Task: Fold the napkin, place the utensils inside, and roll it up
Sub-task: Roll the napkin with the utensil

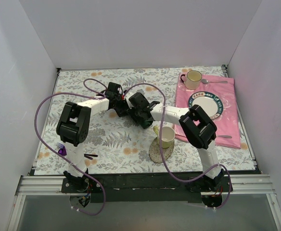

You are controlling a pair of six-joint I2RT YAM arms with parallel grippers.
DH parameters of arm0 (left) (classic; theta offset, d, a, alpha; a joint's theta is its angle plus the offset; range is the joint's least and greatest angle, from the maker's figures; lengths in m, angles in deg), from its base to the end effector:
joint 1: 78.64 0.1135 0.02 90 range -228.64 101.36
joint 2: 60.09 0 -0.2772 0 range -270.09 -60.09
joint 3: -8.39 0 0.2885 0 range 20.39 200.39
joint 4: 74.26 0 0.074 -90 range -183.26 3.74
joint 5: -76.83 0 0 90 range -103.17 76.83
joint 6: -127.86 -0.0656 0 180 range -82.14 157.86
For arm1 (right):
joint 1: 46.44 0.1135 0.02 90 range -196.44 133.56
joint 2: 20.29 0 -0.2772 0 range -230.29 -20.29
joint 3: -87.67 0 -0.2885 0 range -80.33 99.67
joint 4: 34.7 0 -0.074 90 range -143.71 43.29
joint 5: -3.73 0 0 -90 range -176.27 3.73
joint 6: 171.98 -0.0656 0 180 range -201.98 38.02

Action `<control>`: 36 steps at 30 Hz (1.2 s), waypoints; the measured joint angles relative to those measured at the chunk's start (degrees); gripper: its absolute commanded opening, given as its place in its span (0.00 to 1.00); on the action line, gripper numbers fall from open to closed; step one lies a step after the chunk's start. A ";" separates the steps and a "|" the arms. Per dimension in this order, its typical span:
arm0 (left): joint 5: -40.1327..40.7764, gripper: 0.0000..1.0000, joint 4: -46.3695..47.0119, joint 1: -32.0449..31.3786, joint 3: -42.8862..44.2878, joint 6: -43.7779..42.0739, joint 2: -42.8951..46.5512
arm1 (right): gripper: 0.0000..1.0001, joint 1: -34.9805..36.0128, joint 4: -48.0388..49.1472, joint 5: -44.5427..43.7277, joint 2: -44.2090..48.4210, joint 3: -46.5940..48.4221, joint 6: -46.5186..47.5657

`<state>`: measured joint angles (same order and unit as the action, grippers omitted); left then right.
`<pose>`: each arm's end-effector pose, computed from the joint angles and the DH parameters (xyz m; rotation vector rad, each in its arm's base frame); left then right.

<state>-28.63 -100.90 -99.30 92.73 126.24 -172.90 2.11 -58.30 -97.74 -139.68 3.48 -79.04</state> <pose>0.4238 -0.1785 0.1189 -1.4859 2.4326 -0.9531 0.3503 0.3770 0.1382 -0.9476 2.1805 0.1411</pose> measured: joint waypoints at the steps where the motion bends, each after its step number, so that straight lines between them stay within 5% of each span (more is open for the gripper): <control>1: 0.07 0.73 -0.09 0.15 0.00 0.07 0.13 | 0.49 -0.46 0.07 1.36 0.00 -0.04 -0.31; 20: -1.64 0.77 -0.26 3.80 -4.66 1.62 5.44 | 0.44 -16.46 9.14 45.75 -5.11 -0.81 -19.61; 36: -0.02 0.56 -0.79 -0.17 0.50 0.26 -0.37 | 0.48 -18.29 14.58 55.54 -7.50 -2.23 -26.01</control>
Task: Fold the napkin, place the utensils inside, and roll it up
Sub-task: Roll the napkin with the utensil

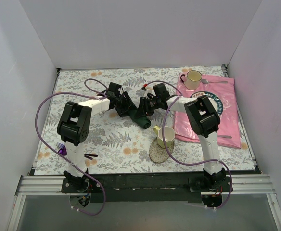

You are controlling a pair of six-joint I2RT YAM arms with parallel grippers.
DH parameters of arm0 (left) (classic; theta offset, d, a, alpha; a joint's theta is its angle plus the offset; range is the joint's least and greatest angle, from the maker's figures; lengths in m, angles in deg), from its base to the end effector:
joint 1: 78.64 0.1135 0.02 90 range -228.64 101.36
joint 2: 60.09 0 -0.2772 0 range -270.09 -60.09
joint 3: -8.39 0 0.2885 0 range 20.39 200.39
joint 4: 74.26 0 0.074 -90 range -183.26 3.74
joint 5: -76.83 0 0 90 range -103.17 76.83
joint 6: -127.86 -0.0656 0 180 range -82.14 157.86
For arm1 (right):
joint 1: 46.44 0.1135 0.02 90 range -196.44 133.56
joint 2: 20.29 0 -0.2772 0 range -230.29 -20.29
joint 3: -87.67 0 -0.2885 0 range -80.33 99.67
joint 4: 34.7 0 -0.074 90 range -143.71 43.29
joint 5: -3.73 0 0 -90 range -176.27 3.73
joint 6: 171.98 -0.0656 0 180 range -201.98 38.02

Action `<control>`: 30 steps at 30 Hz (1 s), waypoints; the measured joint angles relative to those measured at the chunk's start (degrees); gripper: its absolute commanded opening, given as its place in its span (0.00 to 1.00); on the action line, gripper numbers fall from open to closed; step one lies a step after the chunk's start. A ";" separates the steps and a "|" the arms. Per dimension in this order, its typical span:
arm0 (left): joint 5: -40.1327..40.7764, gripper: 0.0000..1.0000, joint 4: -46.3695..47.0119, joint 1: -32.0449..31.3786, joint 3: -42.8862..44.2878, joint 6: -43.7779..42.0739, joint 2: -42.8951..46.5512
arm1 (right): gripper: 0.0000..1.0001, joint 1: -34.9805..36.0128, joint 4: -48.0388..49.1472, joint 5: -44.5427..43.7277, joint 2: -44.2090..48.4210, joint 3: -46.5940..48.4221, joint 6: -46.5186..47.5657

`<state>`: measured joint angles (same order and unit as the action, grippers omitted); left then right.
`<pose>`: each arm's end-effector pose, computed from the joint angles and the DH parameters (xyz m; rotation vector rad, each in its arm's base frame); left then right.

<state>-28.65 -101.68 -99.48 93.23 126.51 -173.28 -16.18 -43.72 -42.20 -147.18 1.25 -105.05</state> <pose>0.4239 -0.1801 0.1179 -1.4966 2.4413 -0.9439 0.4236 0.3000 0.0952 -0.5776 2.3634 1.3411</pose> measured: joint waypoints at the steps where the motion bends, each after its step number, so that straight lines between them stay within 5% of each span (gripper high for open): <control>1: 0.22 0.57 0.02 0.00 -0.11 -0.13 0.00 | 0.48 0.00 -0.15 0.00 0.00 0.07 0.13; 8: 0.72 0.76 0.90 -0.15 -0.76 -0.52 0.98 | 0.36 0.00 -1.03 -0.50 0.00 0.37 0.24; 14: 4.15 0.78 -2.05 0.57 -2.25 -2.58 4.15 | 0.32 -0.22 1.25 -0.98 -0.04 -1.22 -2.86; 25: -5.05 0.63 2.99 4.11 -3.19 -2.62 8.46 | 0.31 -2.58 13.94 -0.68 1.90 -9.99 -13.05; 30: -13.51 0.39 11.82 3.80 -3.43 -0.35 4.74 | 0.30 -5.88 18.21 -1.68 3.56 -14.16 -16.61</control>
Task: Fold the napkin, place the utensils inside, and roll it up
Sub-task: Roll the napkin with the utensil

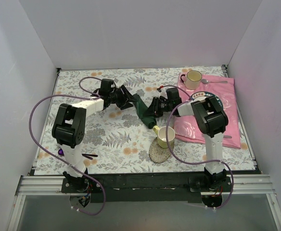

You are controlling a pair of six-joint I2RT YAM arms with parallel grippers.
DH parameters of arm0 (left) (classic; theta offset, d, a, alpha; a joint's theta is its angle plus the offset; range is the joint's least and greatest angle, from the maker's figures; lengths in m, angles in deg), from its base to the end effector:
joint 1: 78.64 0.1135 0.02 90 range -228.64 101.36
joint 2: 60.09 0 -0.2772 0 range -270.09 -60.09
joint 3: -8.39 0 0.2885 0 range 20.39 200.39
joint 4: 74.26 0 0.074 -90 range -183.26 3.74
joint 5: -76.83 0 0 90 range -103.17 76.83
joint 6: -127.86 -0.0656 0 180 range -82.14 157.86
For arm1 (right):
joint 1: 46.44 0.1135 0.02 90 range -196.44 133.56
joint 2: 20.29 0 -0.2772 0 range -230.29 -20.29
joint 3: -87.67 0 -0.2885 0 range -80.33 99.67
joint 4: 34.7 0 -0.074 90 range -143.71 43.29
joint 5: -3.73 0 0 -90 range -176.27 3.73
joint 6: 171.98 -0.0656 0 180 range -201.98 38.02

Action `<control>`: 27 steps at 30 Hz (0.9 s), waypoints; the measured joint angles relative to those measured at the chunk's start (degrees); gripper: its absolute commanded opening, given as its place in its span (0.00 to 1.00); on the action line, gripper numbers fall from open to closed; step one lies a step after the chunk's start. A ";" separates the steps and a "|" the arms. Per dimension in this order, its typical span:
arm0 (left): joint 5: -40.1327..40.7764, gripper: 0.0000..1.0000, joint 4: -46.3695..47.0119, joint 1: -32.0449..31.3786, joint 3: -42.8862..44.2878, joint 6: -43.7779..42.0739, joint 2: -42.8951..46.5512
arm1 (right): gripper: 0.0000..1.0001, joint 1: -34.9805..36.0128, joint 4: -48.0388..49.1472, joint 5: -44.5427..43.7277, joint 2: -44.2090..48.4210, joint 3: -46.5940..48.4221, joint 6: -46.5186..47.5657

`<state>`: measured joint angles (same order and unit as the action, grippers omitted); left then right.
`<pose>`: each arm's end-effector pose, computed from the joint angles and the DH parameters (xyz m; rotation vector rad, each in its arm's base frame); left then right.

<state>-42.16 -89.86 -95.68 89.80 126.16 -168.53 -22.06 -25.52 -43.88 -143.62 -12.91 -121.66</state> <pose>0.4318 -0.1656 0.1564 -1.3212 2.3678 -1.3621 0.4197 0.2387 0.0753 -0.1575 2.3549 1.4026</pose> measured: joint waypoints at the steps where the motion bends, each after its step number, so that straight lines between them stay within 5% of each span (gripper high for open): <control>1: -0.98 0.33 1.51 -0.02 0.02 0.52 -0.90 | 0.30 -0.79 0.61 -0.15 0.20 -0.57 -0.66; 6: -6.67 0.13 11.67 -0.70 1.60 4.20 -7.41 | 0.30 -4.26 3.48 -0.92 0.28 -1.70 -2.64; 13: -10.56 0.02 24.87 -2.78 7.72 9.68 -17.33 | 0.30 -7.02 4.92 -1.51 0.07 -1.75 -3.82; 20: -12.48 0.00 38.32 -4.35 10.69 15.85 -24.70 | 0.31 -8.20 6.45 -0.79 -0.70 -1.73 -4.37; 27: -12.26 0.00 42.16 -4.52 18.82 18.99 -30.51 | 0.32 -8.61 6.60 0.81 -1.68 -0.83 -4.46</control>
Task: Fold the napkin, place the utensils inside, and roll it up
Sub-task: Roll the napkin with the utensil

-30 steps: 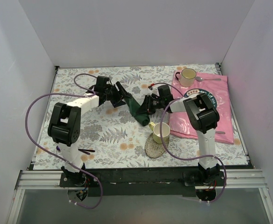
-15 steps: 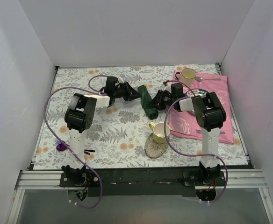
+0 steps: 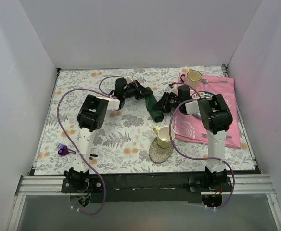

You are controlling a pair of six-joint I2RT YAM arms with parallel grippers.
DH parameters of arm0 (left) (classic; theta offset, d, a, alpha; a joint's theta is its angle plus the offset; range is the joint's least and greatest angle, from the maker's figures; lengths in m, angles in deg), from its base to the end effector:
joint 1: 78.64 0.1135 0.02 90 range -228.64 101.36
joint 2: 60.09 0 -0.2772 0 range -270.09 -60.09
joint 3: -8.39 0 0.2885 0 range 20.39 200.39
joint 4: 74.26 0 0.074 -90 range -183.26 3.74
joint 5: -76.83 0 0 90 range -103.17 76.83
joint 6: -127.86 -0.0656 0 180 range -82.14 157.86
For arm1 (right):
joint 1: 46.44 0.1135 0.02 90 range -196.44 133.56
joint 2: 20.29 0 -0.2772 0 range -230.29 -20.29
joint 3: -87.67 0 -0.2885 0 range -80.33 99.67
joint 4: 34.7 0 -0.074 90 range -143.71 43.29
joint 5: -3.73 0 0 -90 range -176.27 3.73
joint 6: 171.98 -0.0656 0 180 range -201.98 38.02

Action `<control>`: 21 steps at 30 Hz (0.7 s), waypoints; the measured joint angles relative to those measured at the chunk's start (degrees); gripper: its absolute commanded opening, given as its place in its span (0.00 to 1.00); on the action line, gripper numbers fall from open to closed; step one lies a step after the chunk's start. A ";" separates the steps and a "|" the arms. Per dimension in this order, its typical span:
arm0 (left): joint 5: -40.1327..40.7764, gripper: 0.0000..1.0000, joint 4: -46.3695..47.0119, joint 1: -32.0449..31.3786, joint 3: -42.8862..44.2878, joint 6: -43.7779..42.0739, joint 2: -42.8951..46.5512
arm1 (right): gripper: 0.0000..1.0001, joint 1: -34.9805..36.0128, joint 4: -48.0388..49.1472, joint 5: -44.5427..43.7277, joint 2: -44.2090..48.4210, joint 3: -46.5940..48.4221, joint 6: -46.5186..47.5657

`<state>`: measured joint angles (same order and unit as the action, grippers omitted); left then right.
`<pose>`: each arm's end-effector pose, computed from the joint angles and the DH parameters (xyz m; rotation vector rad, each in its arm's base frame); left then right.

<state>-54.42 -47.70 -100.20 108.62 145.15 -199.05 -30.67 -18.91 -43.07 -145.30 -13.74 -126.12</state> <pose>0.5186 -0.2514 0.0890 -1.0424 2.1408 -2.0292 0.4524 0.1744 0.0695 0.0580 2.2664 1.3881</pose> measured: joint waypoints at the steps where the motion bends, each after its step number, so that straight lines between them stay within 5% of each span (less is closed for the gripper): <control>1: 0.04 0.00 0.00 -0.02 0.44 0.13 -0.35 | 0.33 -0.04 0.07 0.15 -0.13 0.17 -0.04; 21: -2.32 0.01 -7.43 0.85 13.60 -2.91 -9.97 | 0.33 -0.44 -4.74 0.74 -2.56 6.19 3.13</control>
<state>-56.74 -55.13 -99.35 122.21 142.24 -209.01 -31.11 -23.66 -42.33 -147.86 -7.56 -123.00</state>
